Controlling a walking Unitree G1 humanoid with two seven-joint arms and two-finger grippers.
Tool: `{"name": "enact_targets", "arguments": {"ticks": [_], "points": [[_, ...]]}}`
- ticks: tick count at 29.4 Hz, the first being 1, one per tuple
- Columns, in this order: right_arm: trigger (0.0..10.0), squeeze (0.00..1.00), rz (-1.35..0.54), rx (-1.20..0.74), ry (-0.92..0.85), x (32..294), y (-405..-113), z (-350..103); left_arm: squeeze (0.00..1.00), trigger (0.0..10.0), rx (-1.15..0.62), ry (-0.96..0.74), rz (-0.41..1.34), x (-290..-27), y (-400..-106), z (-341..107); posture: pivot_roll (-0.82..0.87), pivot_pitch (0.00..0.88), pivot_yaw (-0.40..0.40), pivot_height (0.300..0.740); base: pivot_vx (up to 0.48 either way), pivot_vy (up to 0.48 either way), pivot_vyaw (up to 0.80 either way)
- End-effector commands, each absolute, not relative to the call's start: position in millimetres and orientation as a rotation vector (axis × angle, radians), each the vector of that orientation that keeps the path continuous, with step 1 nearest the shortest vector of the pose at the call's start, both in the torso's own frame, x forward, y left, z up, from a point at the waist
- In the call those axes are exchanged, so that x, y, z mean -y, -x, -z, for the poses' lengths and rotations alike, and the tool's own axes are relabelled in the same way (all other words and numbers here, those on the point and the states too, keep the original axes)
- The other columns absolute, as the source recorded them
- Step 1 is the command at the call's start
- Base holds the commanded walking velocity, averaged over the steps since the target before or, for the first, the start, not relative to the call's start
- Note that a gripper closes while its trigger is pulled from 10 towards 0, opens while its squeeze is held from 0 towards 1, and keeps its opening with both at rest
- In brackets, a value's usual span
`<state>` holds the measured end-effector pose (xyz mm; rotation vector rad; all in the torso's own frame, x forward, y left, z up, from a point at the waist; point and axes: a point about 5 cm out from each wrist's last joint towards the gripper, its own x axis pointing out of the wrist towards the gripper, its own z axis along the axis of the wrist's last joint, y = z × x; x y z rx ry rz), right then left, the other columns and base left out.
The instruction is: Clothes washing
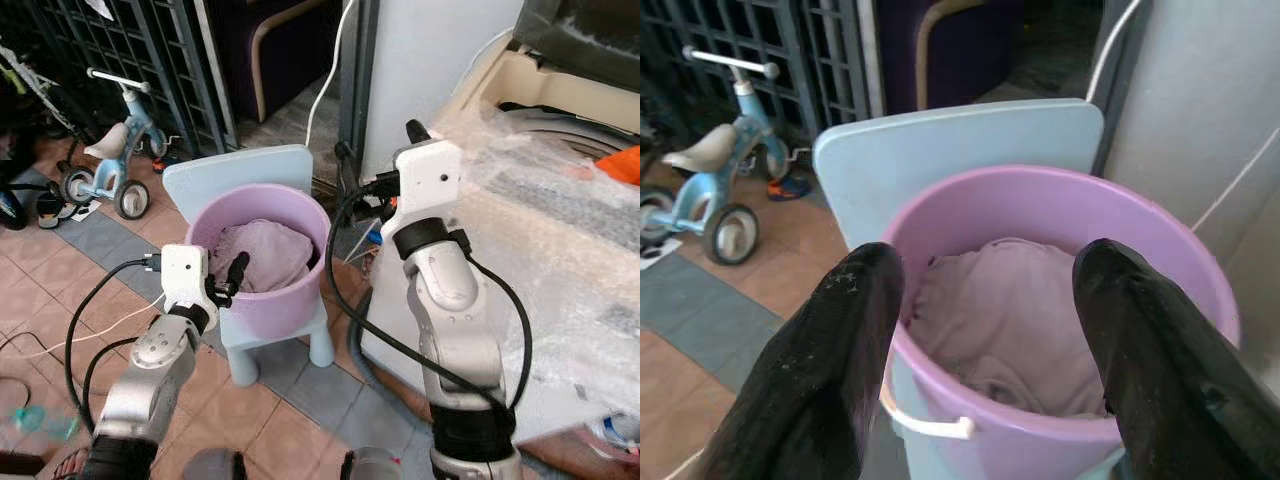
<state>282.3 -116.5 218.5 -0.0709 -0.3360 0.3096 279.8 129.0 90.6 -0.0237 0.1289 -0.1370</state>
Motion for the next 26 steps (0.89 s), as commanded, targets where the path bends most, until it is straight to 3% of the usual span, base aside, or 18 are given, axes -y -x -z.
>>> {"name": "enact_targets", "arguments": {"ticks": [1,8,10,15,26], "points": [[10.0,0.0,-0.277,0.33,0.078,125,-281,-219,0.0,10.0,-0.107,0.037,0.152,-125,-278,-93,-0.1,0.073,0.041,0.74,0.0,0.0,0.0],[10.0,0.0,-0.277,0.247,0.1,127,-278,-195,0.0,10.0,-0.104,0.046,0.139,-128,-277,-92,-0.1,0.079,0.038,0.74,0.236,0.0,0.0],[10.0,0.0,-0.272,0.121,0.12,130,-273,-162,0.0,10.0,-0.12,0.049,0.115,-133,-274,-86,-0.1,0.082,0.033,0.74,0.409,0.0,0.0],[10.0,0.0,-0.251,0.031,0.135,136,-264,-134,0.0,10.0,-0.129,0.045,0.085,-141,-271,-83,-0.09,0.084,0.029,0.74,0.416,0.0,0.0],[10.0,0.0,-0.272,-0.011,0.173,136,-261,-120,0.0,10.0,-0.135,0.058,0.085,-140,-271,-83,-0.09,0.093,0.03,0.74,0.444,0.0,0.0]]}}
